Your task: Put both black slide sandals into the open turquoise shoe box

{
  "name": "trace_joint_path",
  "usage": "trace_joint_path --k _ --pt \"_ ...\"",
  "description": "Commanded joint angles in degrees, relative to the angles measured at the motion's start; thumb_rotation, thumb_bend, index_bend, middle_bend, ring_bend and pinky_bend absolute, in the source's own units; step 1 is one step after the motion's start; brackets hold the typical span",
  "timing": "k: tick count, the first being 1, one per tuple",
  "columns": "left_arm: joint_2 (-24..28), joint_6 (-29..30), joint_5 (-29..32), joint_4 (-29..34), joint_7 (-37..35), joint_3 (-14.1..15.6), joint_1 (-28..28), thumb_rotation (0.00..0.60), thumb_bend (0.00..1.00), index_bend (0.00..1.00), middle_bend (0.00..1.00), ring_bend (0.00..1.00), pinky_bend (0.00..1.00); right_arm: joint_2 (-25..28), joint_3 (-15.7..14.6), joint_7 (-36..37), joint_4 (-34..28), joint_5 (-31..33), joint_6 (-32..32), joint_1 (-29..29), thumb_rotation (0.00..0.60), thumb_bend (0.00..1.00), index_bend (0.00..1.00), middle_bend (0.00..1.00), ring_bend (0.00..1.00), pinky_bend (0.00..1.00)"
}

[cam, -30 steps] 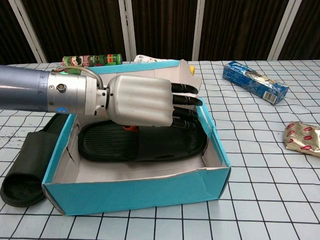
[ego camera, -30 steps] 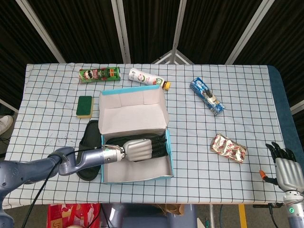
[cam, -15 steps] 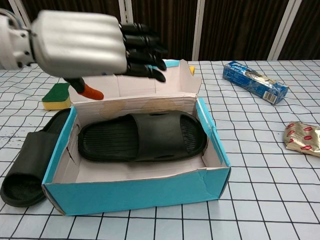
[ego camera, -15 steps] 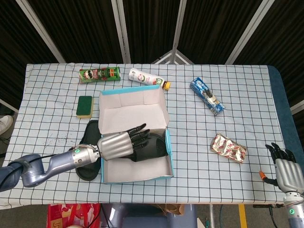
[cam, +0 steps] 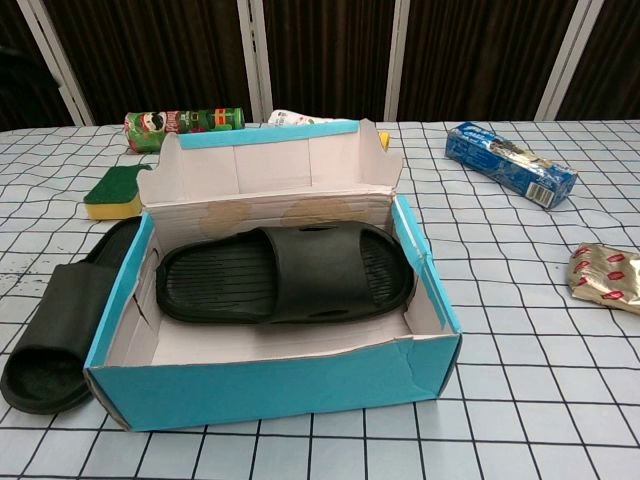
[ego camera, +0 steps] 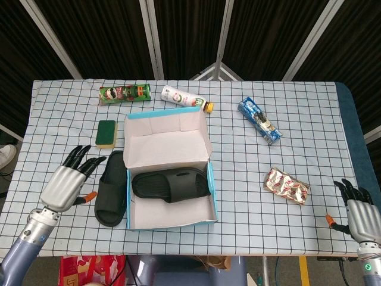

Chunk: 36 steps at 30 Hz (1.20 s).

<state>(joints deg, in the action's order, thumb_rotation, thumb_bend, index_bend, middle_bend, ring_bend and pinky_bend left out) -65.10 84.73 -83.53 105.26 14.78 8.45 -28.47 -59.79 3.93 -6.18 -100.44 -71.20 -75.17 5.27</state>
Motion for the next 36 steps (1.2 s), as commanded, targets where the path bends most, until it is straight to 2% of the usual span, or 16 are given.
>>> trace_joint_path --k 1,5,12,20,36 --pt "-1.93 0.68 1.97 -2.98 -4.71 2.14 4.45 0.6 0.2 0.17 0.26 0.0 0.05 0.01 -0.08 -0.11 -0.13 -0.16 -0.04 -0.01 0.6 0.29 0.13 0.08 0.16 0.07" --pt "-3.45 -0.75 1.36 -5.9 -6.16 2.62 5.93 0.6 0.18 0.17 0.23 0.0 0.05 0.03 -0.11 -0.19 -0.24 -0.16 -0.12 -0.07 0.6 0.29 0.13 0.08 0.16 0.07" --pt "-7.94 -2.46 0.5 -12.97 -3.26 1.27 7.61 0.6 0.15 0.14 0.14 0.0 0.02 0.26 -0.09 0.33 -0.08 0.05 0.03 -0.17 0.6 0.29 0.13 0.08 0.16 0.07" --pt "-11.93 -6.54 -0.99 -17.99 -4.31 0.44 7.83 0.6 0.15 0.14 0.14 0.0 0.02 0.35 0.0 0.69 0.23 0.41 0.71 0.07 0.6 0.29 0.13 0.08 0.16 0.07" --pt "-17.82 -8.43 -4.47 -24.32 -1.0 -1.44 8.64 0.6 0.15 0.14 0.14 0.0 0.02 0.47 -0.03 0.73 0.4 0.9 1.48 0.31 0.6 0.29 0.13 0.08 0.16 0.07"
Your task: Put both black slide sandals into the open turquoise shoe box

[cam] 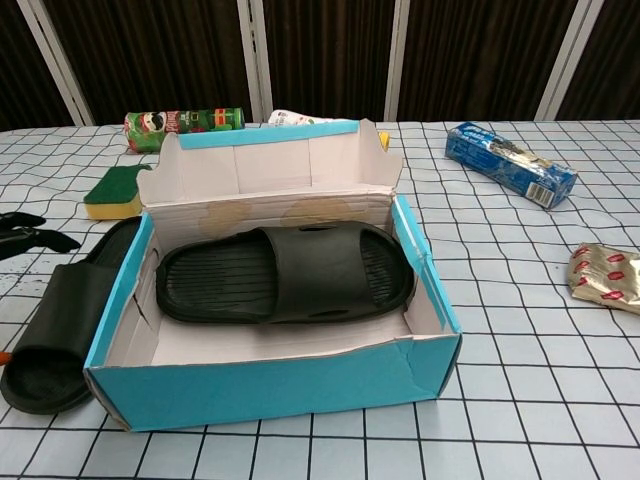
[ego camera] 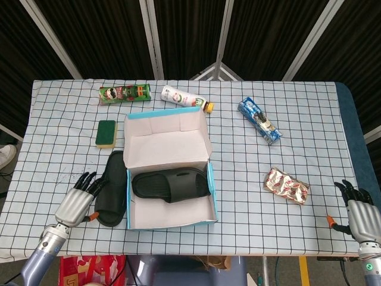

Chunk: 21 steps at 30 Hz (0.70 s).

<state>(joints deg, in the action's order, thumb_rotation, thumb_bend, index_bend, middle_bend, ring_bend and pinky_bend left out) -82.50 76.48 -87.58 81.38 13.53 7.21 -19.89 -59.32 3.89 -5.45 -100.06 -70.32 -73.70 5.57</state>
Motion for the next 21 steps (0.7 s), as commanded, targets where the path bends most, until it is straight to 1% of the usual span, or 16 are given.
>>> trace_joint_path --k 1,15,21 --pt "-0.67 -0.13 -0.63 -0.78 0.39 -0.33 0.11 0.6 0.15 0.13 0.14 0.0 0.02 -0.01 0.03 0.03 0.04 0.08 0.04 0.02 0.6 0.29 0.13 0.08 0.16 0.07" --pt "-3.7 -0.33 -2.25 -5.79 1.29 -1.74 0.62 0.6 0.16 0.13 0.18 0.0 0.02 0.16 -0.08 0.09 0.14 0.63 0.97 0.29 0.6 0.29 0.13 0.08 0.16 0.07" --pt "-4.3 -0.31 -3.07 -6.81 1.16 -2.24 0.55 0.6 0.21 0.14 0.22 0.0 0.02 0.2 -0.1 0.08 0.06 0.68 1.16 0.4 0.6 0.29 0.13 0.08 0.16 0.07"
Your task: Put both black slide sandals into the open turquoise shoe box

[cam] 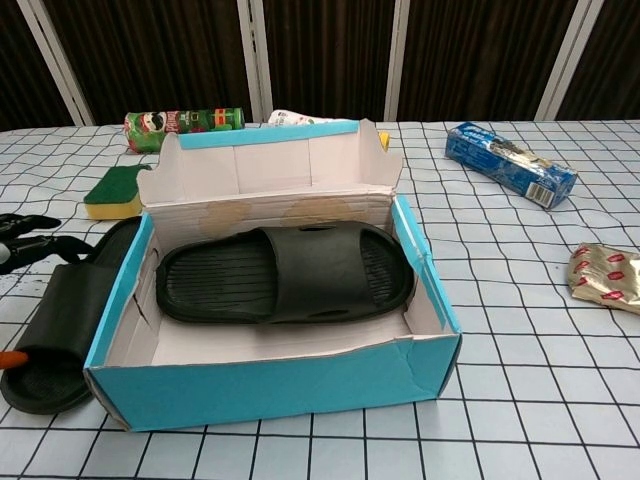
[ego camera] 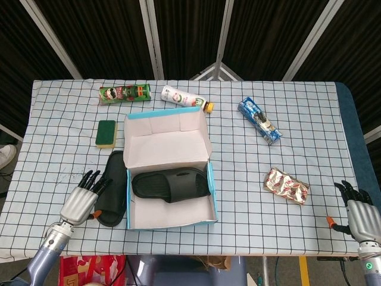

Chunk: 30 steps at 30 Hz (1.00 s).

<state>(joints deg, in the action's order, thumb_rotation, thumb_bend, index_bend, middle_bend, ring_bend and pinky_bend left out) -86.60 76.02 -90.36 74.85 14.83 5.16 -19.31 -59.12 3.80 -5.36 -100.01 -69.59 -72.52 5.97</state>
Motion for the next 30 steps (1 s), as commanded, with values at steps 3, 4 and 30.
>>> trace_joint_path --k 3,4,30 --pt "-0.53 0.12 -0.59 -0.83 0.18 -0.35 -0.05 0.6 0.23 0.18 0.25 0.0 0.02 -0.01 -0.04 0.06 0.06 -0.02 0.03 0.0 0.6 0.29 0.13 0.08 0.16 0.07" --pt "-0.62 0.06 -0.62 -0.93 0.19 -0.37 -0.05 0.6 0.23 0.2 0.26 0.0 0.02 0.0 -0.06 0.05 0.08 0.01 0.08 0.01 0.6 0.29 0.13 0.08 0.16 0.07" --pt "17.17 12.19 -5.84 12.64 4.68 -5.79 1.97 0.6 0.28 0.44 0.42 0.0 0.02 0.18 -0.34 0.1 -0.71 -0.78 -0.3 -0.07 0.6 0.29 0.13 0.08 0.16 0.07"
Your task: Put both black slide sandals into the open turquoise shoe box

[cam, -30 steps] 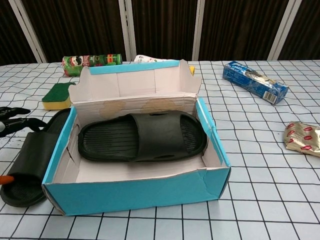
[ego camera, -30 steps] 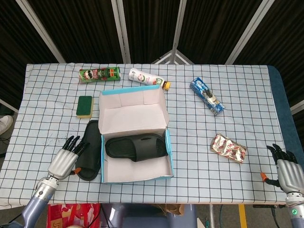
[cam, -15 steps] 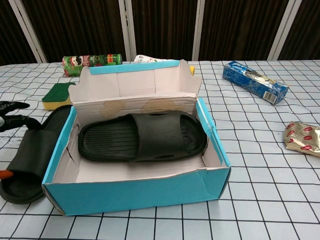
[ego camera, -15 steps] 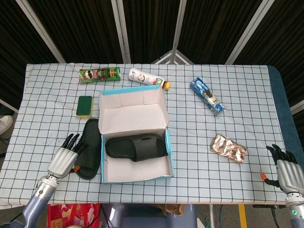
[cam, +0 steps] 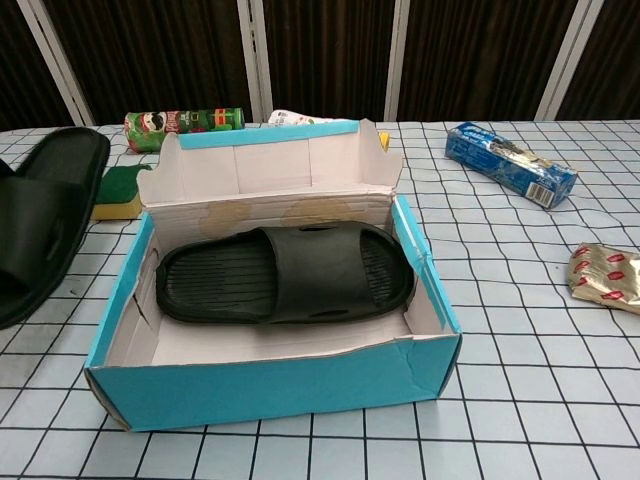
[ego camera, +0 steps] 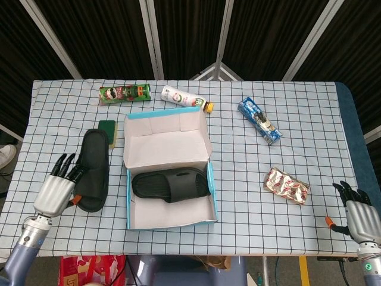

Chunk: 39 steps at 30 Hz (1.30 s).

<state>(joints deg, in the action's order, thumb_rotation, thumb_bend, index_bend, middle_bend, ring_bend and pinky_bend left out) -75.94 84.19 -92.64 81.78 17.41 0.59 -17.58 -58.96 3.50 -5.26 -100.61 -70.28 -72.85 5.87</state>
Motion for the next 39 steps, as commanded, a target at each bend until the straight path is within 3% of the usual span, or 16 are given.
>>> trace_joint_path --k 1,5,8,15,21,28,39 --pt "8.16 4.82 -4.8 7.04 2.49 -1.62 -0.05 0.6 0.28 0.44 0.42 0.0 0.02 0.02 -0.06 -0.03 -0.2 -0.16 0.02 0.03 0.6 0.29 0.13 0.08 0.16 0.07" --pt "13.42 7.42 -12.79 11.14 6.56 -4.15 -3.07 0.6 0.28 0.45 0.42 0.0 0.02 0.05 -0.21 -0.16 -0.58 -0.64 -0.25 -0.04 0.6 0.29 0.13 0.08 0.16 0.07" --pt "15.56 5.93 -19.19 13.24 10.8 -5.29 -6.27 0.6 0.28 0.45 0.42 0.0 0.02 0.1 -0.28 -0.22 -0.7 -0.76 -0.38 -0.1 0.6 0.29 0.13 0.08 0.16 0.07" --pt "17.74 -9.12 -31.21 17.08 15.38 -5.22 -17.01 0.6 0.3 0.45 0.41 0.0 0.02 0.24 -0.34 0.17 -0.61 -0.76 -0.36 -0.2 0.6 0.29 0.13 0.08 0.16 0.07" --pt "16.26 -17.93 -41.96 13.56 14.07 -3.34 -25.96 0.6 0.31 0.45 0.42 0.0 0.02 0.37 -0.31 0.42 -0.52 -0.5 -0.05 -0.13 0.6 0.29 0.13 0.08 0.16 0.07" --pt "10.71 -22.91 -47.12 7.32 11.61 -2.5 -33.87 0.6 0.31 0.45 0.42 0.0 0.02 0.31 -0.29 -0.08 -0.56 0.2 0.67 0.19 0.6 0.29 0.13 0.08 0.16 0.07" --pt "5.89 -22.89 -47.1 2.05 10.94 -1.03 -36.86 0.6 0.31 0.45 0.42 0.0 0.02 0.39 -0.22 0.2 -0.25 0.6 1.08 0.36 0.6 0.29 0.13 0.08 0.16 0.07"
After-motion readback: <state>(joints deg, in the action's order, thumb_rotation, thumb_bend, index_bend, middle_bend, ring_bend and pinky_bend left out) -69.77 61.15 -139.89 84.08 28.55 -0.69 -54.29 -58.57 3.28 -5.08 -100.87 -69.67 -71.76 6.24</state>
